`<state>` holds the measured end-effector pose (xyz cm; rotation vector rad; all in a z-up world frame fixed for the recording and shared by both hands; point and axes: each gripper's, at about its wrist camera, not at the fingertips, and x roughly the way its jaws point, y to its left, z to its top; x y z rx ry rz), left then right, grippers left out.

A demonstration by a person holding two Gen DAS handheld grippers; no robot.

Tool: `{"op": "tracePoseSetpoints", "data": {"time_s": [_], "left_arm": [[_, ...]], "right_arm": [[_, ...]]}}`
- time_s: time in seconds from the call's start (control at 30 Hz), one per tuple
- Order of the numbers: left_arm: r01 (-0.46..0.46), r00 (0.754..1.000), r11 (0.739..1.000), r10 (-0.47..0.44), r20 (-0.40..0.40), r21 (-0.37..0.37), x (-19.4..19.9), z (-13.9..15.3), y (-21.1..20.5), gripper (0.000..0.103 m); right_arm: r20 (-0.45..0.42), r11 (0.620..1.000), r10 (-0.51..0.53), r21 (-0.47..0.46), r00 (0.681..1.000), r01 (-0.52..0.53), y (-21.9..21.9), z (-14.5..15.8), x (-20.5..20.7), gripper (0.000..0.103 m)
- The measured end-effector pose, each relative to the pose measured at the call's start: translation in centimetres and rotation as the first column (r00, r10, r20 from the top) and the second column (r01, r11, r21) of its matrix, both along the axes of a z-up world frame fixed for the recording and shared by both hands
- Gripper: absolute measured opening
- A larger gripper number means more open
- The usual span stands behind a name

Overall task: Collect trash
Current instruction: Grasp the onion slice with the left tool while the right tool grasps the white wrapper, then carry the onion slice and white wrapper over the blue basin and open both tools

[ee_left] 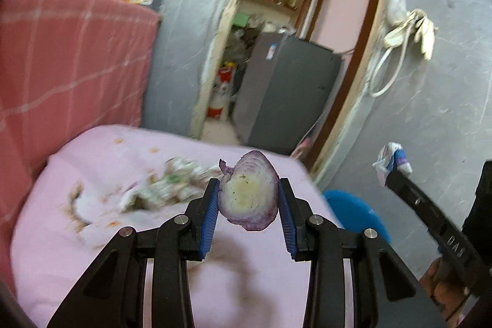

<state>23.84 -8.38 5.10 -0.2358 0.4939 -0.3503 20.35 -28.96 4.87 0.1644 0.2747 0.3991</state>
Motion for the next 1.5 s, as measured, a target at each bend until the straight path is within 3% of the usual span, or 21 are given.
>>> {"op": "tracePoseSetpoints", "data": {"time_s": [0.23,0.43,1.0,1.5], "left_arm": [[0.075,0.991,0.997,-0.074,0.114,-0.005,0.5,2.2,-6.0,0.032],[0.157,0.977,0.987,-0.159,0.143,0.025,1.2,2.5,-10.8,0.032],[0.314,0.949,0.947,-0.314,-0.015,0.065,5.8,-1.9,-22.4,0.032],[0.360,0.926,0.927,-0.341,-0.162,0.107,8.9,-6.5,-26.9,0.033]], "right_arm": [[0.096,0.991,-0.127,-0.036,0.987,0.131,-4.1,1.4,-1.8,0.013],[0.101,0.975,-0.214,-0.032,0.972,0.218,-8.2,1.3,-2.2,0.013],[-0.069,0.923,-0.386,-0.018,0.920,0.385,-17.9,-3.9,-1.6,0.013],[-0.233,0.910,-0.400,0.016,0.887,0.414,-21.0,-7.7,0.9,0.017]]}}
